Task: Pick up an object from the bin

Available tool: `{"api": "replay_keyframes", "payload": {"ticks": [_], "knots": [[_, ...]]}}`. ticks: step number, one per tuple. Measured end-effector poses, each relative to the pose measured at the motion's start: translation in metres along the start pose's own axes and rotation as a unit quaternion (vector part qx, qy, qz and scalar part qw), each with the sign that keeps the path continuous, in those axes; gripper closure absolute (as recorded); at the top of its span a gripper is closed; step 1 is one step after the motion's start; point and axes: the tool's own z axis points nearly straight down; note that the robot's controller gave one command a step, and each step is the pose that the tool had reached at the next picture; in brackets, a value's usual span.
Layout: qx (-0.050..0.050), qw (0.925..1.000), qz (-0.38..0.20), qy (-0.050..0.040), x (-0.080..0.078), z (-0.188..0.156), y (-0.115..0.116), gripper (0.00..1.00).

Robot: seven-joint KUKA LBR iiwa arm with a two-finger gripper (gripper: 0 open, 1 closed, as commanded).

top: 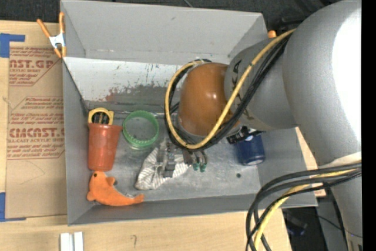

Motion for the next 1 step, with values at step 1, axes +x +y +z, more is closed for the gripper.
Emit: {"api": "replay_keyframes", "payload": {"ticks": [1], "knots": [[0.000, 1.0000, 0.000, 0.0000, 0.0000, 0.0000, -0.0001, 1.00]]}}
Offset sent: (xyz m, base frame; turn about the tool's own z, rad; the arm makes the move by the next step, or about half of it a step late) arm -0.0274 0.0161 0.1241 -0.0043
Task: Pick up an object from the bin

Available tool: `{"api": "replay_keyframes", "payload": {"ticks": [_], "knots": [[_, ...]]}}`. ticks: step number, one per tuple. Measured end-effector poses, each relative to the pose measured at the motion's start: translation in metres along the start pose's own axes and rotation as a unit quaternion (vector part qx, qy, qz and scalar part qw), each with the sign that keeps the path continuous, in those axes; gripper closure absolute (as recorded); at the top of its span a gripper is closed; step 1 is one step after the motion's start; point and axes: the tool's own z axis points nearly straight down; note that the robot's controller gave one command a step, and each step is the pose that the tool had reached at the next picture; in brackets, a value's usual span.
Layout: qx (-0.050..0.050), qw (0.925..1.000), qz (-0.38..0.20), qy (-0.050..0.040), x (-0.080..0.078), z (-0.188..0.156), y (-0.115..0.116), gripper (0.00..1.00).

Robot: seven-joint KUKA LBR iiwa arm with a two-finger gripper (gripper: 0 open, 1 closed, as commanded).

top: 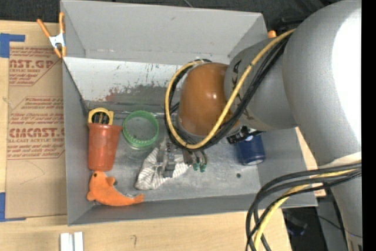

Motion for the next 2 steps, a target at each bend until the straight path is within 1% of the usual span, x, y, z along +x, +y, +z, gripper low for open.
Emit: {"api": "replay_keyframes", "payload": {"ticks": [1, 2], "knots": [[0.000, 1.0000, 0.000, 0.0002, 0.001, -0.001, 0.000, 1.00], [0.000, 0.9980, -0.063, -0.0014, -0.036, -0.101, 0.062, 1.00]]}}
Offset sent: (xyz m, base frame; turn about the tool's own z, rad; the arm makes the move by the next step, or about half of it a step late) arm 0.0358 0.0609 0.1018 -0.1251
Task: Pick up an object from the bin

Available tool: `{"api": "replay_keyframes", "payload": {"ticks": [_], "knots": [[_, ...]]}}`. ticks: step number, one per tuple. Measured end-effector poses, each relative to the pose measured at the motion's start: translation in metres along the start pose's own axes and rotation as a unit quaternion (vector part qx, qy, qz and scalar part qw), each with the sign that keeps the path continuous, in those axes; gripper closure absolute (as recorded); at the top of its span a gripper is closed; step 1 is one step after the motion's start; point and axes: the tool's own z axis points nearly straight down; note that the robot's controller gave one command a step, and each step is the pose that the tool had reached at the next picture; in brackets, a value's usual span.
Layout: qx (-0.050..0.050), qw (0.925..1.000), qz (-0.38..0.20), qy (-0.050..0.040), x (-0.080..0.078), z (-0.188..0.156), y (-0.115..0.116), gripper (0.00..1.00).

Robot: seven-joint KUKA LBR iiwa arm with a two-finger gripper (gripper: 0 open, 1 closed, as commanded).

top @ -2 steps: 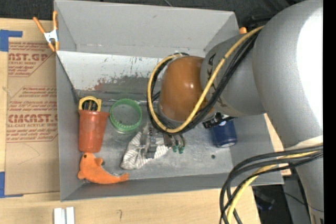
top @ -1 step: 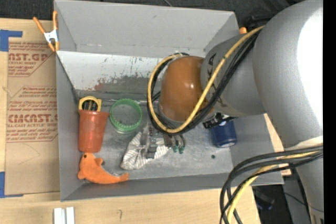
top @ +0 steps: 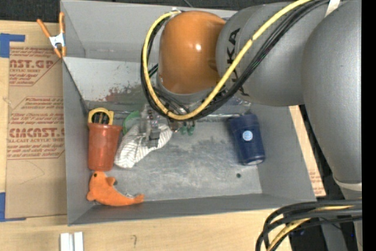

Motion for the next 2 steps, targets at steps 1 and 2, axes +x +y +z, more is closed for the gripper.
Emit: {"api": "replay_keyframes", "payload": {"ticks": [1, 2], "knots": [[0.000, 1.0000, 0.000, 0.0000, 0.000, 0.000, 0.000, 1.00], [0.001, 1.0000, -0.001, 0.0030, -0.007, -0.047, 0.008, 1.00]]}}
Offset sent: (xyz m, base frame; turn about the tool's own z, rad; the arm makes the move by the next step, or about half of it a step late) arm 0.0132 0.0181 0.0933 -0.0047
